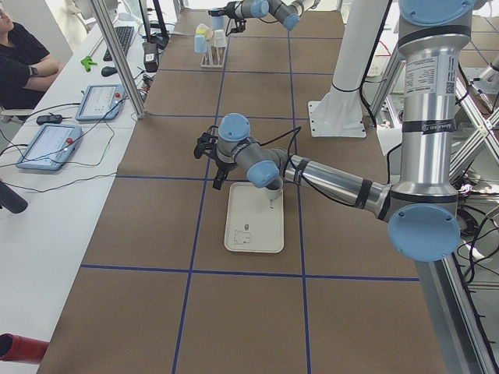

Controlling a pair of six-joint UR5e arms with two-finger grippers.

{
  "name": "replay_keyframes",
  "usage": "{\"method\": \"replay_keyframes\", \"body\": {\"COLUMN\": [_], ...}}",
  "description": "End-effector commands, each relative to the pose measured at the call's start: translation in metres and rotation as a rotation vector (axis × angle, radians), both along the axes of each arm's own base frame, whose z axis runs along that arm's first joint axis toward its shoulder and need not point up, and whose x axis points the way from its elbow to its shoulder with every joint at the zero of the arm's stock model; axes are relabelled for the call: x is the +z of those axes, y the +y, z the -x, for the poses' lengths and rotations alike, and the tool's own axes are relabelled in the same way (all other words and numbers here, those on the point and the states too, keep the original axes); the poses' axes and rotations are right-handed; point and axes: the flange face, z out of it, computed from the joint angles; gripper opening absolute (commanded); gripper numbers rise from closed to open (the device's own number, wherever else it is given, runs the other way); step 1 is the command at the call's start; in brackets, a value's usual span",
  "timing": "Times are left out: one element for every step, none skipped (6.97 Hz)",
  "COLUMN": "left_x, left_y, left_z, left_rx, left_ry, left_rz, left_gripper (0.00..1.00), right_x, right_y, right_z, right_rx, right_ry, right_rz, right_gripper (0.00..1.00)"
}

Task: Transfer IKEA cup to right arm and place on rack

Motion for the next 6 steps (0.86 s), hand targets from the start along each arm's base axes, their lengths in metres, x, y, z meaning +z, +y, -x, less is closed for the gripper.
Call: {"method": "replay_keyframes", "body": {"left_x": [-0.001,0.000,0.000,0.000,0.000,0.000], "left_y": [-0.001,-0.001,-0.001,-0.001,-0.001,-0.001], "left_z": [0.000,0.000,-0.001,-0.001,-0.001,-0.002], "left_rx": [0.000,0.000,0.000,0.002,0.002,0.002], "left_ry": [0.001,0.000,0.001,0.001,0.001,0.001], "left_rz": [-0.001,0.000,0.003,0.003,0.003,0.003], "left_gripper": [1.00,1.00,1.00,1.00,1.00,1.00], "right_x": [0.038,0.046,0.050,0.056,0.069,0.076], "right_y": [0.011,0.011,0.010,0.006,0.001,-0.002], "right_z": [0.013,0.015,0.016,0.022,0.029,0.032], "right_rx": [0.044,0.051,0.050,0.049,0.044,0.035], "right_ry": [0.019,0.022,0.026,0.011,0.000,0.007], "right_rz": [-0.017,-0.013,-0.012,-0.020,-0.031,-0.033], "right_gripper": [0.00,0.02,0.03,0.05,0.07,0.08]}}
